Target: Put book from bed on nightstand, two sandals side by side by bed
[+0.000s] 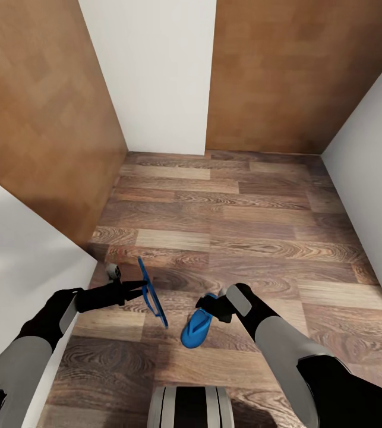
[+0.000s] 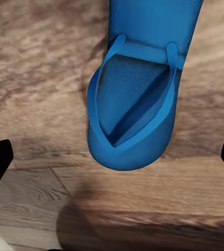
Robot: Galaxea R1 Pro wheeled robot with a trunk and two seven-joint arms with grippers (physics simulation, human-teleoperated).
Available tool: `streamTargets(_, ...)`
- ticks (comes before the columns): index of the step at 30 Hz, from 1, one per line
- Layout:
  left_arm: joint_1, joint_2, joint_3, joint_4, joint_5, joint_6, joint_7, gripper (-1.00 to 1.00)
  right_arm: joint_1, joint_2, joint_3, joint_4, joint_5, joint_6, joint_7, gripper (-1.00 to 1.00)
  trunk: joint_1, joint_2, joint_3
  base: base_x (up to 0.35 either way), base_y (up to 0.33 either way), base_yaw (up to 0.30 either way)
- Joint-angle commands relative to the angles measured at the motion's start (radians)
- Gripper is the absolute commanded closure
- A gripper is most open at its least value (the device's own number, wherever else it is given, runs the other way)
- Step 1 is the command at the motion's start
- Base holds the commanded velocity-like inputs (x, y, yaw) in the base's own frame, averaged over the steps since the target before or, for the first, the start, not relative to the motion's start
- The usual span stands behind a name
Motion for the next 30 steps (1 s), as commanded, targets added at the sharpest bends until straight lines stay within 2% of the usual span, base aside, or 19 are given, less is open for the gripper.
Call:
streamTargets(1,0.0,0.0,0.0,0.0,0.002,0.011,-0.003,1.0,0.0,0.0,0.004,-0.002,-0.01,0.002,-0.009,-1.0,0.0,-0.001,-0.005,0.0,0.0,0.0)
streamTargets(11,0.0,0.0,0.0,0.0,0.002,0.011,-0.004,1.0,-0.006,0.0,0.004,-0.006,-0.01,0.002,-0.013,-1.0,0.005,-0.003,-0.043,0.0,0.0,0.0)
streamTargets(30,0.0,0.0,0.0,0.0,0.002,0.011,-0.003,1.0,-0.015,0.0,0.005,-0.008,-0.01,0.001,-0.015,-1.0,0.005,-0.003,-0.043,0.0,0.0,0.0)
